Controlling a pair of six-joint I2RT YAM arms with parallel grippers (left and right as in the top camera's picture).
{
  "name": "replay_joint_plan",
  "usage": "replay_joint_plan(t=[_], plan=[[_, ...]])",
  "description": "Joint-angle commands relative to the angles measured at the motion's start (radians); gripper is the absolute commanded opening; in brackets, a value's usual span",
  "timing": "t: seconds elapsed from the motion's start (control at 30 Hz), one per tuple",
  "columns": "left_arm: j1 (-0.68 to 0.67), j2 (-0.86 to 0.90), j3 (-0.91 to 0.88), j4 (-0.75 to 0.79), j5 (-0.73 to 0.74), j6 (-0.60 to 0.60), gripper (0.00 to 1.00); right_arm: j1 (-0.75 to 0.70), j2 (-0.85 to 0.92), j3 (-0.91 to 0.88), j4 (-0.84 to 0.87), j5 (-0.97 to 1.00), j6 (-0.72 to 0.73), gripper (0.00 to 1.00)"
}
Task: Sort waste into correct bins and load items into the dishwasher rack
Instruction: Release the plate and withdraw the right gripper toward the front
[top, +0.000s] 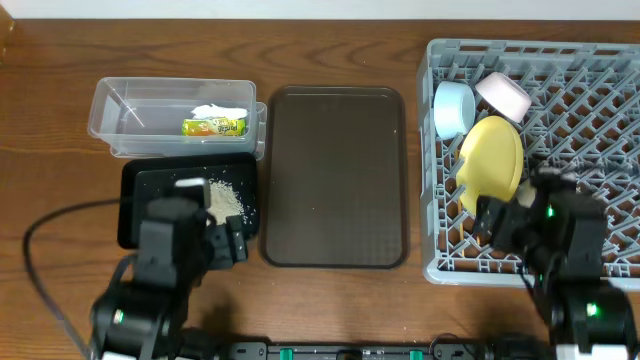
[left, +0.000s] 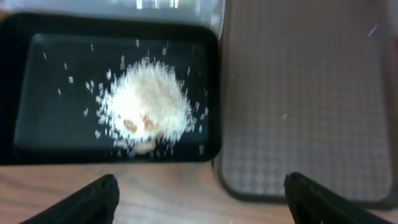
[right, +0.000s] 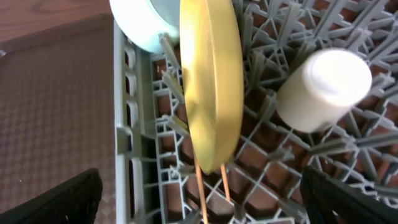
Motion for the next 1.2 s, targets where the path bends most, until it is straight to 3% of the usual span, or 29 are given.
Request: replay_joint_plan(t=[0.0, 0.93, 1.17], plan=[[-0.005, -0.064, -0.027, 0.048, -0.013, 0.0, 0.89, -0.01, -0.067, -0.057, -0.005, -0.001, 0.006, 0.99], [-0.005, -0.075, -0.027, 0.042, -0.012, 0.0, 0.91, -0.01, -0.075, -0.088, -0.031, -0.011, 0.006, 0.99], [-0.005, -0.075, -0.027, 0.042, -0.012, 0.0, 0.92, -0.01, -0.15, -0.088, -0.111, 0.058, 0.001, 0.99]])
